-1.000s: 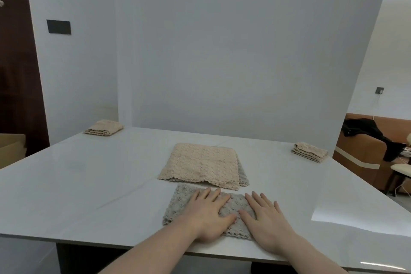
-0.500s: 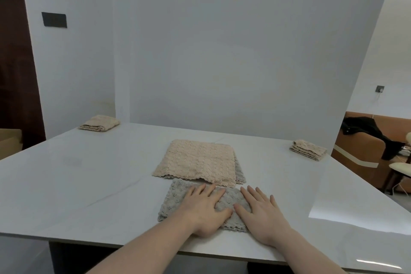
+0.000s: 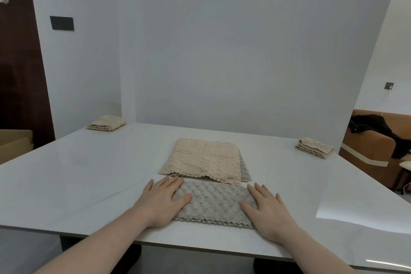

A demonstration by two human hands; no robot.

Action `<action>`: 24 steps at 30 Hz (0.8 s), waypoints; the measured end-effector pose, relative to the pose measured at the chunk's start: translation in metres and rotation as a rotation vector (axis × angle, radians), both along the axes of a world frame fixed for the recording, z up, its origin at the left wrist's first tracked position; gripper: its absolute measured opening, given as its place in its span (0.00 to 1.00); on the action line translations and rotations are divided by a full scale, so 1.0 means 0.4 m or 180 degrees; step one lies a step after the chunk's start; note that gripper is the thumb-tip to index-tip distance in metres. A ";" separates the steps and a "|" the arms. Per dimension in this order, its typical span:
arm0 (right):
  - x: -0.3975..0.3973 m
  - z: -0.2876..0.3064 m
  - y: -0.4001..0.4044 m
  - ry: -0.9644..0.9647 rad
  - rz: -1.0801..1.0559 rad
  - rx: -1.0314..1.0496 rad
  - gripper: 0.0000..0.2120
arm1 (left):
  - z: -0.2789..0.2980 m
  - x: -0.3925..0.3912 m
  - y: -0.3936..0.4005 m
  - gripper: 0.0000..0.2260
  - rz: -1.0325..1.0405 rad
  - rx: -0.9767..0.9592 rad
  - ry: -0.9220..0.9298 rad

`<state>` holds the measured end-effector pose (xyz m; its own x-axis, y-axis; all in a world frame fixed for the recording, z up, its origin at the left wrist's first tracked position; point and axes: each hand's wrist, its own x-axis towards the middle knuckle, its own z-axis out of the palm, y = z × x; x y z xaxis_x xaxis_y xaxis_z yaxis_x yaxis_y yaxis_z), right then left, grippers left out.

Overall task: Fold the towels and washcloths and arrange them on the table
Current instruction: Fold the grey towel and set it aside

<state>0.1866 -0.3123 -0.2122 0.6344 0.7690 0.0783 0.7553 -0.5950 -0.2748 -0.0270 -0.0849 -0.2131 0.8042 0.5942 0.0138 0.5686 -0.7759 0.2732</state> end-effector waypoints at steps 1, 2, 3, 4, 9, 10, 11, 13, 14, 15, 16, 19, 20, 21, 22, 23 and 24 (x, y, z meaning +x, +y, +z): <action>-0.001 -0.002 -0.003 0.0005 -0.0075 0.0121 0.37 | -0.005 -0.001 -0.001 0.40 0.0077 0.0005 -0.0130; -0.003 -0.003 -0.006 -0.0013 -0.0187 0.0302 0.37 | -0.008 0.001 -0.003 0.38 0.0151 0.0018 -0.0241; -0.003 -0.003 -0.010 -0.0030 -0.0352 0.0540 0.36 | -0.011 0.003 -0.002 0.37 0.0206 0.0021 -0.0314; 0.000 -0.001 -0.013 0.0024 -0.0571 0.0812 0.34 | -0.012 0.003 0.001 0.36 0.0234 0.0004 -0.0361; 0.018 0.001 -0.007 0.0319 -0.1243 0.1121 0.28 | -0.008 0.002 0.012 0.28 0.0352 -0.0231 -0.0712; 0.018 -0.002 -0.003 0.0247 -0.1261 0.1071 0.27 | -0.004 0.002 0.012 0.26 0.0391 -0.0250 -0.0786; 0.016 -0.004 0.000 0.0221 -0.1265 0.1055 0.25 | -0.002 0.001 0.012 0.23 0.0429 -0.0280 -0.0840; 0.013 -0.003 0.000 0.0256 -0.1290 0.1041 0.22 | 0.000 -0.002 0.012 0.21 0.0471 -0.0340 -0.0910; 0.013 -0.002 -0.001 0.0293 -0.1309 0.1011 0.21 | -0.002 -0.003 0.013 0.22 0.0469 -0.0344 -0.0932; 0.012 0.000 -0.003 0.0335 -0.1320 0.0996 0.20 | -0.005 -0.004 0.014 0.22 0.0464 -0.0328 -0.0949; 0.013 0.002 -0.004 0.0379 -0.1328 0.0988 0.19 | -0.006 -0.004 0.015 0.23 0.0462 -0.0311 -0.0963; 0.016 0.007 -0.009 0.0548 -0.1364 0.1102 0.13 | -0.003 -0.002 0.012 0.24 0.0479 -0.0275 -0.0954; 0.016 0.008 -0.012 0.0656 -0.1377 0.1204 0.11 | -0.002 -0.001 0.011 0.24 0.0482 -0.0279 -0.0963; 0.017 0.010 -0.016 0.0780 -0.1387 0.1301 0.10 | -0.001 -0.001 0.011 0.24 0.0485 -0.0301 -0.0975; 0.017 0.013 -0.019 0.0896 -0.1405 0.1379 0.09 | 0.000 -0.002 0.012 0.23 0.0485 -0.0328 -0.0994; 0.017 0.018 -0.022 0.0976 -0.1421 0.1447 0.09 | 0.000 -0.003 0.013 0.23 0.0489 -0.0366 -0.1009; 0.018 0.025 -0.023 0.1028 -0.1442 0.1504 0.09 | 0.000 -0.003 0.014 0.24 0.0494 -0.0406 -0.1024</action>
<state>0.1938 -0.3216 -0.2023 0.9299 0.3560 0.0922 0.3010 -0.5927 -0.7471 -0.0284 -0.0792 -0.2131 0.6712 0.7218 0.1691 0.5460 -0.6356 0.5457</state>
